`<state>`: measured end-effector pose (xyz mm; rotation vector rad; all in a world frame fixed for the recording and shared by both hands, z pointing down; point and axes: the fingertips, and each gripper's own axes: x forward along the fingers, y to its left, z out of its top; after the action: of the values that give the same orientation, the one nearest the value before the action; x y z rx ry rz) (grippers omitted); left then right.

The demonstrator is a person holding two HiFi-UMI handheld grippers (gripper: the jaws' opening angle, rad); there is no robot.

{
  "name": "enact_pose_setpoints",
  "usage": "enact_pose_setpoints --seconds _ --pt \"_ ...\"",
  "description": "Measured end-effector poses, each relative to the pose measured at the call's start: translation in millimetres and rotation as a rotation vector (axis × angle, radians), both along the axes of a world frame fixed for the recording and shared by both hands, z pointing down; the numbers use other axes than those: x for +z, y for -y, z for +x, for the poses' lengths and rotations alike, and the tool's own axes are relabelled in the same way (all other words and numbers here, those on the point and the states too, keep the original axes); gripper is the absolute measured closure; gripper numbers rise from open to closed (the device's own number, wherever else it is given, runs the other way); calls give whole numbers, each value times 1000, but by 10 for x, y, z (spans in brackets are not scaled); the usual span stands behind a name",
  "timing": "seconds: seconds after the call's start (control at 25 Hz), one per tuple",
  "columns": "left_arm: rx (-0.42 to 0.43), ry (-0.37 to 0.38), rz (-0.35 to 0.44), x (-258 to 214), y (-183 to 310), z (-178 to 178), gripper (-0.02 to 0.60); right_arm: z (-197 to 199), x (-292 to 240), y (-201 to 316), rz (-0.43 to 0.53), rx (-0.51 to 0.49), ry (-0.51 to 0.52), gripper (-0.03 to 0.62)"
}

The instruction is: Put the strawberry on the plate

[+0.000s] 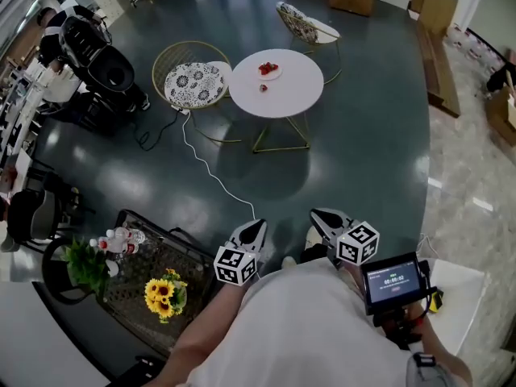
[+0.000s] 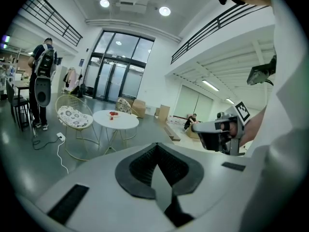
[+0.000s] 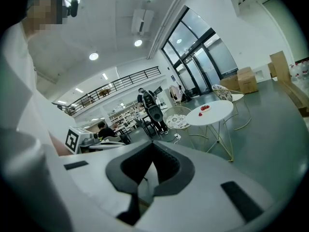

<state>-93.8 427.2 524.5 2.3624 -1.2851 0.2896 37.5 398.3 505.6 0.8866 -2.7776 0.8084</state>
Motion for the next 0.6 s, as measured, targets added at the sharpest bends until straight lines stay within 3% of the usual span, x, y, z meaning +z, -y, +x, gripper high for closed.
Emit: enact_pose_setpoints --seconds 0.6 --pt "-48 13 -21 -59 820 249 575 121 57 831 -27 -71 18 588"
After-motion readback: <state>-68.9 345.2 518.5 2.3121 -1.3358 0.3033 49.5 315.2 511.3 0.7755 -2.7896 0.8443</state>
